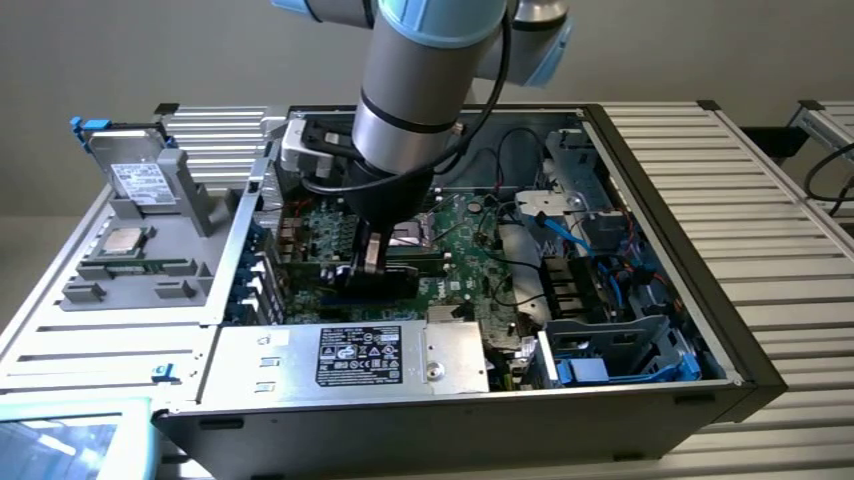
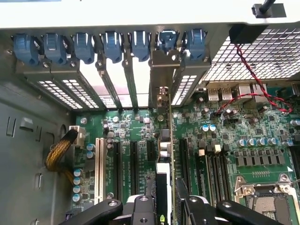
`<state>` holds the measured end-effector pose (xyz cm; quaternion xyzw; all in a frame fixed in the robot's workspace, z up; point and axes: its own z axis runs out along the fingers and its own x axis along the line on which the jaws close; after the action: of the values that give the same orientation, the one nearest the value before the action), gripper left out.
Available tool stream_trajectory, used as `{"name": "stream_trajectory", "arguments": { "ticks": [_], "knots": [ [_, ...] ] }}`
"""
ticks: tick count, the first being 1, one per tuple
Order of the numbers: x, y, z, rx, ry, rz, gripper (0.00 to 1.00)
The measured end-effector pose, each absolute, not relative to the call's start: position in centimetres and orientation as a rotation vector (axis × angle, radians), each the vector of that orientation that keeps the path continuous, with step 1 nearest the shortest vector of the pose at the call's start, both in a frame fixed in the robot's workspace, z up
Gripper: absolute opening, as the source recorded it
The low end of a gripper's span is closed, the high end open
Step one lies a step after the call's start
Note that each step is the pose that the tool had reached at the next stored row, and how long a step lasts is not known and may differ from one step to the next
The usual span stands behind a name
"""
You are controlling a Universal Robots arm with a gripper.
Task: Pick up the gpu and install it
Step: 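Insert the gpu into the slot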
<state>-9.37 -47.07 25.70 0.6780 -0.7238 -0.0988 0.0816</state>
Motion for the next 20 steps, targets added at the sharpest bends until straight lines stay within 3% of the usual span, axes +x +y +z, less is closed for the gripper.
{"name": "stream_trajectory", "arguments": {
  "ticks": [20],
  "knots": [
    [-9.57,-46.34,25.94,2.030,-2.170,-0.270,0.28]
  ]
}}
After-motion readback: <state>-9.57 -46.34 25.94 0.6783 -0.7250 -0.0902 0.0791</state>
